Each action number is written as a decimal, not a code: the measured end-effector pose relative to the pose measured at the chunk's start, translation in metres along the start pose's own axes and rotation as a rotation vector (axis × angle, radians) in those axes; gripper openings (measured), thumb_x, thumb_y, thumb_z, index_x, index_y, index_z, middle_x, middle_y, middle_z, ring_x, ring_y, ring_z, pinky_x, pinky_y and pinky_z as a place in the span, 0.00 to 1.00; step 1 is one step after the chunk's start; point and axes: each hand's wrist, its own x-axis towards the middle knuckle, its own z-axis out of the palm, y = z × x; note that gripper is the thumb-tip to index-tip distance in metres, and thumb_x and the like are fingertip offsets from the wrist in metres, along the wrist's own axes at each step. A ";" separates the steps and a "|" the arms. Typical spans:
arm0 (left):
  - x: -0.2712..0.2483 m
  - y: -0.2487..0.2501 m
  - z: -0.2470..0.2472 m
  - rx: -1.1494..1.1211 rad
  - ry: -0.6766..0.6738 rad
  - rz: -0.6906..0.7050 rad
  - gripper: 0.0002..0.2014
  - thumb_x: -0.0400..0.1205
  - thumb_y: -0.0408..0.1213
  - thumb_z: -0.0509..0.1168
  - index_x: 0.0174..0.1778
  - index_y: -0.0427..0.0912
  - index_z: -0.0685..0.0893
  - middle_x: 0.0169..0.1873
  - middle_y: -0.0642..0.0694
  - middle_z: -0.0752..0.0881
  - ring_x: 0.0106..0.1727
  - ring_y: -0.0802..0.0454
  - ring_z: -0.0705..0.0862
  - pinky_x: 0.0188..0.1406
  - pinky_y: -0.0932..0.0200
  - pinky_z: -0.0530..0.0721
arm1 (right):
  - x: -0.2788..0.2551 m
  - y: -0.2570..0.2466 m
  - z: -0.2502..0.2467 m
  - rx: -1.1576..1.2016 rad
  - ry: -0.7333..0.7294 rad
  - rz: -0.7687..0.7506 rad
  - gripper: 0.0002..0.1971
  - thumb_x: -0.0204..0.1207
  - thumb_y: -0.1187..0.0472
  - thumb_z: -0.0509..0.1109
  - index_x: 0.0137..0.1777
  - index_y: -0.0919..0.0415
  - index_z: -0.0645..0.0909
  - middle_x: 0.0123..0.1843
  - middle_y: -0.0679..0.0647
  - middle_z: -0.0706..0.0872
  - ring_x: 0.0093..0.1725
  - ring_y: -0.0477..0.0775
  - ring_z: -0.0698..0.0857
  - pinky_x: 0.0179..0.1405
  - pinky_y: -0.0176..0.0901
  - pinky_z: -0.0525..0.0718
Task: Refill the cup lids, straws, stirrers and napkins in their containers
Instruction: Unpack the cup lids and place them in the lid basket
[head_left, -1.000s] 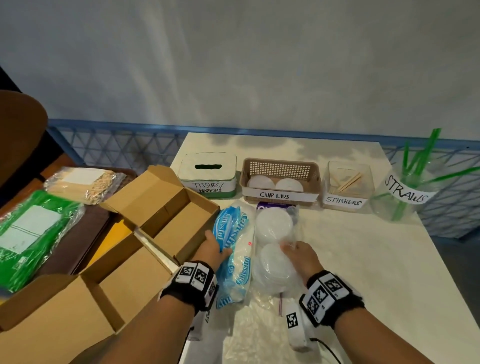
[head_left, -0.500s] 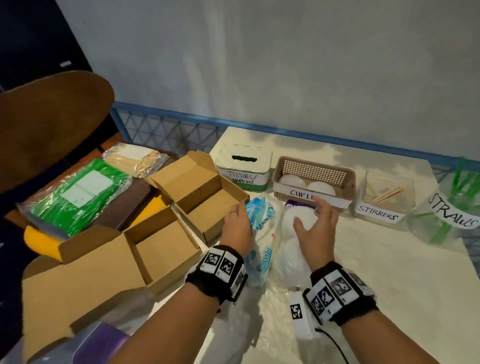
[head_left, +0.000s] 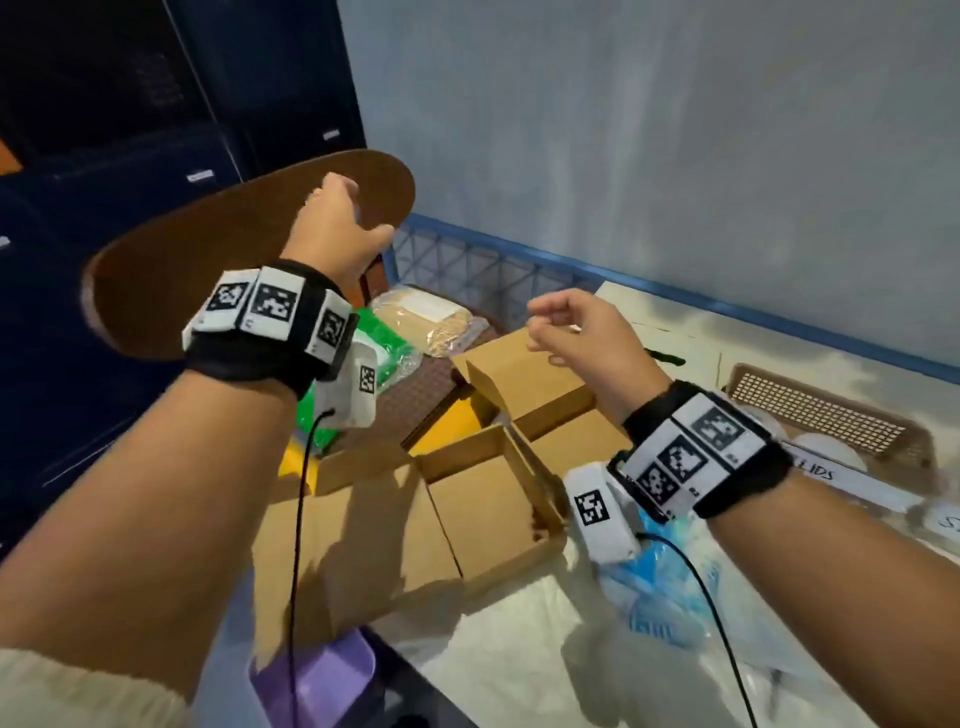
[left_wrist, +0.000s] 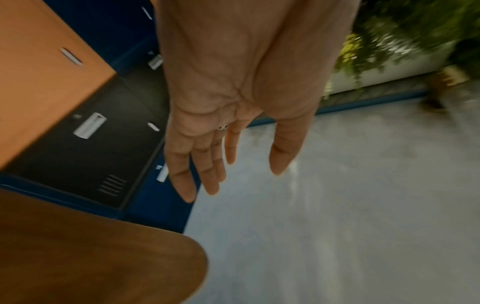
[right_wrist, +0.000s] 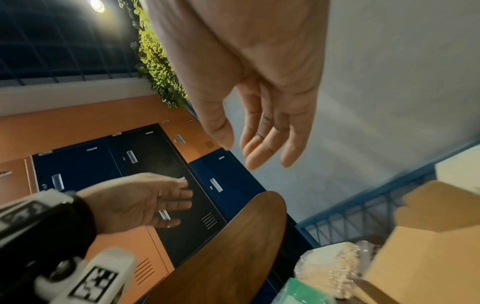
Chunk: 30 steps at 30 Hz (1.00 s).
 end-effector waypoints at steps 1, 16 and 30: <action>0.011 -0.021 -0.011 -0.001 0.005 -0.043 0.29 0.79 0.41 0.67 0.73 0.35 0.67 0.68 0.37 0.77 0.70 0.41 0.74 0.69 0.50 0.74 | 0.015 -0.010 0.013 0.006 -0.034 0.013 0.11 0.78 0.62 0.67 0.60 0.56 0.79 0.52 0.51 0.84 0.48 0.46 0.85 0.48 0.38 0.82; 0.092 -0.275 0.068 0.119 -0.415 -0.723 0.43 0.78 0.47 0.69 0.76 0.23 0.53 0.75 0.30 0.66 0.76 0.36 0.68 0.71 0.50 0.69 | 0.217 0.048 0.216 -0.709 -0.447 0.197 0.18 0.77 0.57 0.69 0.64 0.66 0.78 0.64 0.61 0.82 0.65 0.59 0.80 0.62 0.43 0.75; 0.084 -0.322 0.110 0.209 -0.483 -0.688 0.54 0.73 0.51 0.73 0.80 0.33 0.42 0.80 0.31 0.51 0.78 0.32 0.55 0.74 0.44 0.65 | 0.252 0.110 0.276 -0.851 -0.544 0.329 0.26 0.77 0.46 0.67 0.59 0.71 0.78 0.61 0.64 0.82 0.60 0.62 0.82 0.62 0.49 0.79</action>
